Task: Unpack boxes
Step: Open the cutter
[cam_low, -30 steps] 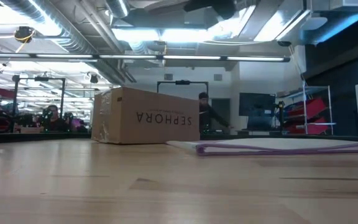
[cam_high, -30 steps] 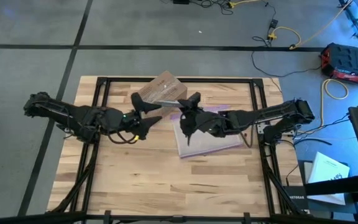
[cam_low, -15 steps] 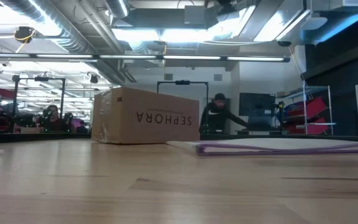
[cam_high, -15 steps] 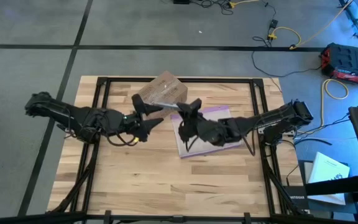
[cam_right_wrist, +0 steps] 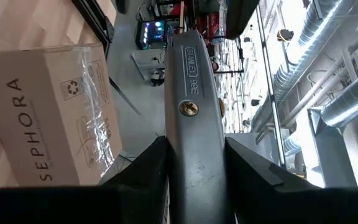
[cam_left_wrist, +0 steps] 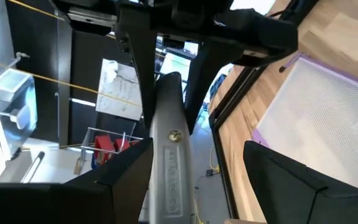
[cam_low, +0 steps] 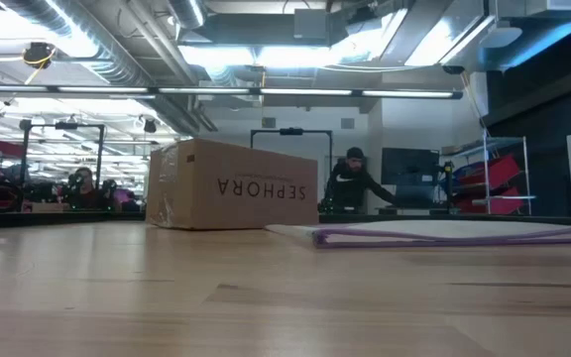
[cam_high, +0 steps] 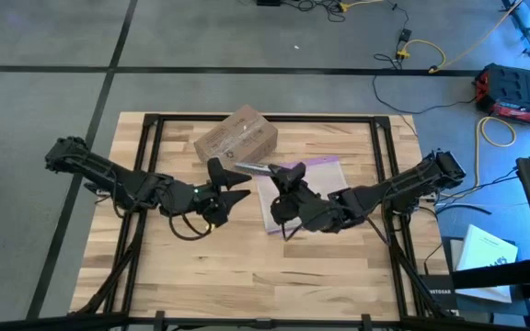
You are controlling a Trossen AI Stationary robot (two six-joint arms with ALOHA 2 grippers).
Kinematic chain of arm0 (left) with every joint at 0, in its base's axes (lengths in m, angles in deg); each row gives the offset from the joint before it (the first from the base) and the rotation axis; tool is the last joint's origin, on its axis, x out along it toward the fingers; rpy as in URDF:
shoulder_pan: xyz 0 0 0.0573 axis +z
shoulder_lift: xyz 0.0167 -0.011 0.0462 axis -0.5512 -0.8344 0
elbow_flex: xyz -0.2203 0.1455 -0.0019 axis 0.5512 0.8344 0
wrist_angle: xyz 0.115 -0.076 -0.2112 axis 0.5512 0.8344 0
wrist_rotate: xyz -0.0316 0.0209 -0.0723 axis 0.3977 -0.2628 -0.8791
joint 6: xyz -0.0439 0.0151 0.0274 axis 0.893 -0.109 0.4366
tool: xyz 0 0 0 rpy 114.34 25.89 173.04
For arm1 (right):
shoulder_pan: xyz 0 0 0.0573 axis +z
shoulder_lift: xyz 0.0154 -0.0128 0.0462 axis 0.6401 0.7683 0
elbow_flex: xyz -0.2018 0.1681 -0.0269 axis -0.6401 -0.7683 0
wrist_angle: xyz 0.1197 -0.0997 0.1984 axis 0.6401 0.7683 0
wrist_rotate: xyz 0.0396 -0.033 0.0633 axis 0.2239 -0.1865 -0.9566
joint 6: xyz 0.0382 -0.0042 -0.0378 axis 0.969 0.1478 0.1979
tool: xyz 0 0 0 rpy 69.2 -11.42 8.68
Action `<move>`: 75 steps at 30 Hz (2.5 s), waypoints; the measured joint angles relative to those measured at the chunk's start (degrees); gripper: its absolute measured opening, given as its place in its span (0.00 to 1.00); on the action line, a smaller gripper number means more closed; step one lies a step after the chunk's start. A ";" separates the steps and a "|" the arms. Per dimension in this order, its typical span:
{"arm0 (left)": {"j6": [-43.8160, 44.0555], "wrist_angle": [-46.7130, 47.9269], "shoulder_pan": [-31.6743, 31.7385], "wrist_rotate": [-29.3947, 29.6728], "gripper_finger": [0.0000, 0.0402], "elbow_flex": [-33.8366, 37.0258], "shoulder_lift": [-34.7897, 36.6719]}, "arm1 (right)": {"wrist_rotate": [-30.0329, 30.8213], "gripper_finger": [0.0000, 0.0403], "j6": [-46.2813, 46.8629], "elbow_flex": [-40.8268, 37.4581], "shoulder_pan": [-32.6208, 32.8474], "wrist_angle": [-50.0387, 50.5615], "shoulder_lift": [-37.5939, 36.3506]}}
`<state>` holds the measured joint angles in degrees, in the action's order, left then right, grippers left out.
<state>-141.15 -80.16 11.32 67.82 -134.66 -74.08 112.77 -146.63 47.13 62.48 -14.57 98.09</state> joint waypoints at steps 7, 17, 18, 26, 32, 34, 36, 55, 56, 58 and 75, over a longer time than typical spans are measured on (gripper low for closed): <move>-0.68 -1.76 1.16 1.14 0.59 0.00 -0.94 | -3.04 0.28 2.47 -0.01 1.83 -0.32 0.00; -2.89 -3.93 1.99 1.51 0.59 0.02 -2.01 | -3.17 0.28 6.77 -0.03 1.68 -0.58 0.00; -2.98 -4.93 2.08 1.52 0.59 0.02 -2.16 | -3.17 0.28 6.99 -0.03 1.68 -0.58 0.00; -5.68 -7.48 2.54 0.53 0.59 0.02 -2.30 | -3.69 0.28 7.80 -0.05 1.68 -0.56 0.00; -6.20 -7.43 3.45 -1.91 0.59 0.02 -2.84 | -3.76 0.28 7.80 -0.05 1.68 -0.56 0.00; -6.39 -7.62 3.67 -2.25 0.59 0.02 -3.37 | -3.78 0.28 7.80 -0.05 1.68 -0.56 0.00; -6.37 -7.44 3.87 -2.41 0.59 0.02 -3.48 | -3.76 0.28 7.80 -0.05 1.68 -0.56 0.00; -6.31 -7.86 5.05 -3.56 0.59 0.02 -3.70 | -3.73 0.28 7.80 -0.05 1.68 -0.56 0.00; -6.28 -7.90 5.03 -3.60 0.59 0.02 -3.70 | -3.71 0.28 7.80 -0.05 1.68 -0.56 0.00; -6.43 -7.94 5.05 -3.60 0.59 0.02 -3.70 | -3.71 0.28 7.85 -0.05 1.67 -0.56 0.00; -7.33 -10.41 5.31 -3.69 0.59 0.02 -3.70 | -3.54 0.28 8.02 -0.05 1.66 -0.76 0.00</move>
<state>-148.48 -90.56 16.63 64.13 -134.64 -77.78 109.23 -138.62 47.08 64.14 -15.33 98.09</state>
